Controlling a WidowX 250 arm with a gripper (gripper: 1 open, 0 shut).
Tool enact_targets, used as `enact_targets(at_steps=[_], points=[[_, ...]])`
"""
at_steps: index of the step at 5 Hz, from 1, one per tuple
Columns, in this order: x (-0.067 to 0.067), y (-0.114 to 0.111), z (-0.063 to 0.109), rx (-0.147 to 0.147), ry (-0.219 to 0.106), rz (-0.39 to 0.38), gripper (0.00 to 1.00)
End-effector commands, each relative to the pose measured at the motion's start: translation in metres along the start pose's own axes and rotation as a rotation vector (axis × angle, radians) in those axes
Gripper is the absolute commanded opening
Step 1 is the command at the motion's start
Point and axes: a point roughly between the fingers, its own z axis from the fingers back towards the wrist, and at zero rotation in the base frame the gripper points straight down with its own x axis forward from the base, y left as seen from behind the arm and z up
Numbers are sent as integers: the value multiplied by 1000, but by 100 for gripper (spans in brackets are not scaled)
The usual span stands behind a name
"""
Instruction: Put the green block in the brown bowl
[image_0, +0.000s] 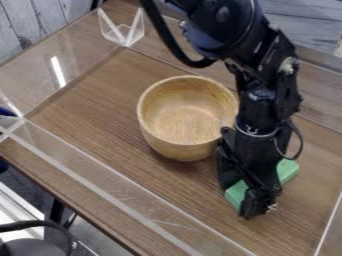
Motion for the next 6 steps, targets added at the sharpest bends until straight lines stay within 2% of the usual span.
enact_targets(at_steps=[1,2,4,5,6], points=[[1,6,7,9,-35,9,100],[3,7,6,11,-37,12,0],[1,8,24,30,-55,22,0],[1,10,41,50,-76,31,0],[4,17,68,86,-111,55,0]])
